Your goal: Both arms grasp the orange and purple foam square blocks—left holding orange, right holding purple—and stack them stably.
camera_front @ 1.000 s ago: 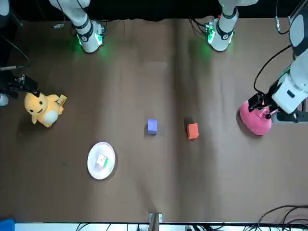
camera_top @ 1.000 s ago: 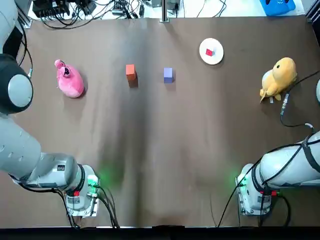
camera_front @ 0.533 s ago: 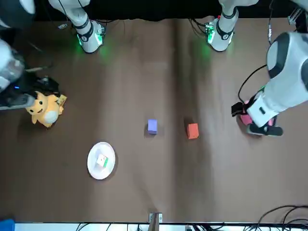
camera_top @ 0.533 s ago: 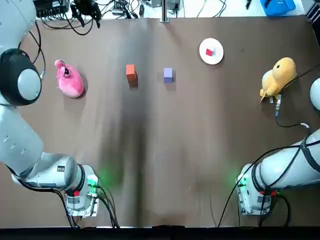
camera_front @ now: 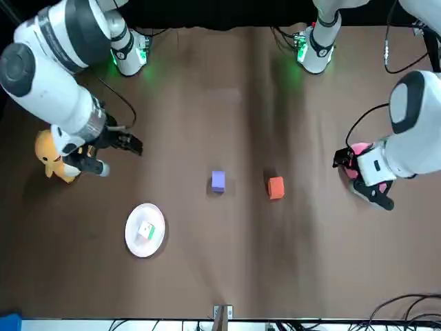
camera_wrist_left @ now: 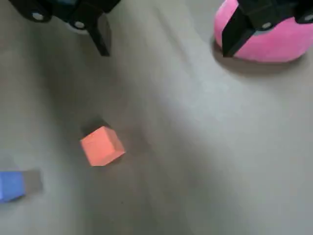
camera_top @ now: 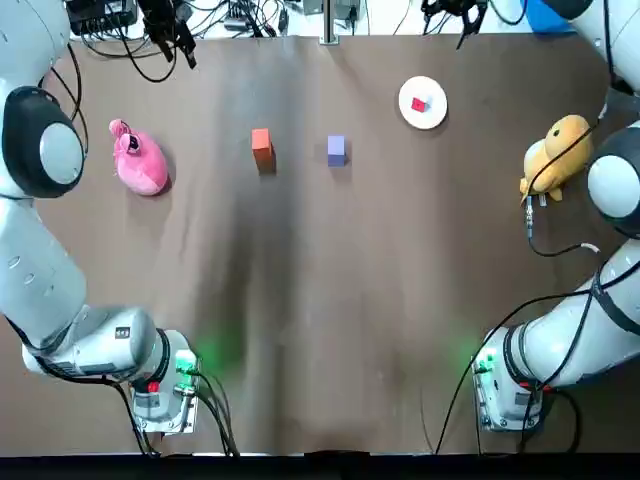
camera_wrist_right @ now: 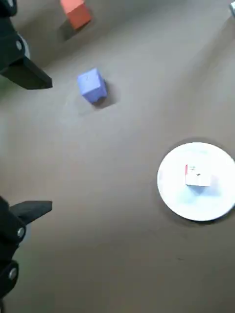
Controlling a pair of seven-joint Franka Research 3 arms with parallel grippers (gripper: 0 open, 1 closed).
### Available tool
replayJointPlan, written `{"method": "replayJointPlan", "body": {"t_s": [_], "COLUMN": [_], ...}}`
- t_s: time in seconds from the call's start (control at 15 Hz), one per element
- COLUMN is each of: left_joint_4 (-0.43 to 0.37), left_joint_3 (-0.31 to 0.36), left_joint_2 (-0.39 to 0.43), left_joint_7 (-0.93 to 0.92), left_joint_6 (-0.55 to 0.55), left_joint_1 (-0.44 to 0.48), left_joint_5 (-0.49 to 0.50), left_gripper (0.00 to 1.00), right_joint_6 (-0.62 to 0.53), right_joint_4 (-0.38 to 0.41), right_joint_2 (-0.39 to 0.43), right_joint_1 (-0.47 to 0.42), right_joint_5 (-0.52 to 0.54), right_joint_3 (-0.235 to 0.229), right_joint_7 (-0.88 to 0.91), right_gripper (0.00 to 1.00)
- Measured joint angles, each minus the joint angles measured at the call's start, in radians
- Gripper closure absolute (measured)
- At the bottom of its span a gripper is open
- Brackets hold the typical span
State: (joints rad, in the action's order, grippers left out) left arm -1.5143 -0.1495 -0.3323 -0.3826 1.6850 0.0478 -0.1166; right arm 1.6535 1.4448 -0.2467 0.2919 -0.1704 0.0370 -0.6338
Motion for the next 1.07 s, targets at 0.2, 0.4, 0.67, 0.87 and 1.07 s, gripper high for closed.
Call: {"method": "replayJointPlan", "body": {"t_s": [0.2, 0.4, 0.67, 0.87, 1.07], "left_joint_4": [0.022, 0.023, 0.014, 0.014, 0.006], "left_joint_3": [0.001, 0.001, 0.002, 0.002, 0.001], "left_joint_2": [-0.039, -0.051, -0.109, -0.160, -0.202], "left_joint_7": [-0.160, -0.379, -0.656, -0.845, -1.094], "left_joint_6": [0.002, 0.000, 0.000, 0.000, 0.000], "left_joint_1": [0.057, 0.085, 0.111, 0.119, 0.120], "left_joint_5": [-0.177, -0.289, -0.458, -0.554, -0.662], "left_gripper": [0.00, 0.00, 0.00, 0.00, 0.00], "right_joint_6": [0.040, 0.118, 0.163, 0.248, 0.359], "right_joint_4": [0.005, 0.009, 0.010, -0.008, -0.044], "right_joint_2": [-0.052, -0.120, -0.228, -0.329, -0.401], "right_joint_1": [0.082, 0.155, 0.235, 0.282, 0.318], "right_joint_5": [-0.010, -0.009, -0.004, -0.004, -0.004], "right_joint_3": [0.000, 0.000, 0.000, 0.000, -0.001], "right_joint_7": [-0.266, -0.506, -0.866, -1.127, -1.316], "right_gripper": [0.00, 0.00, 0.00, 0.00, 0.00]}}
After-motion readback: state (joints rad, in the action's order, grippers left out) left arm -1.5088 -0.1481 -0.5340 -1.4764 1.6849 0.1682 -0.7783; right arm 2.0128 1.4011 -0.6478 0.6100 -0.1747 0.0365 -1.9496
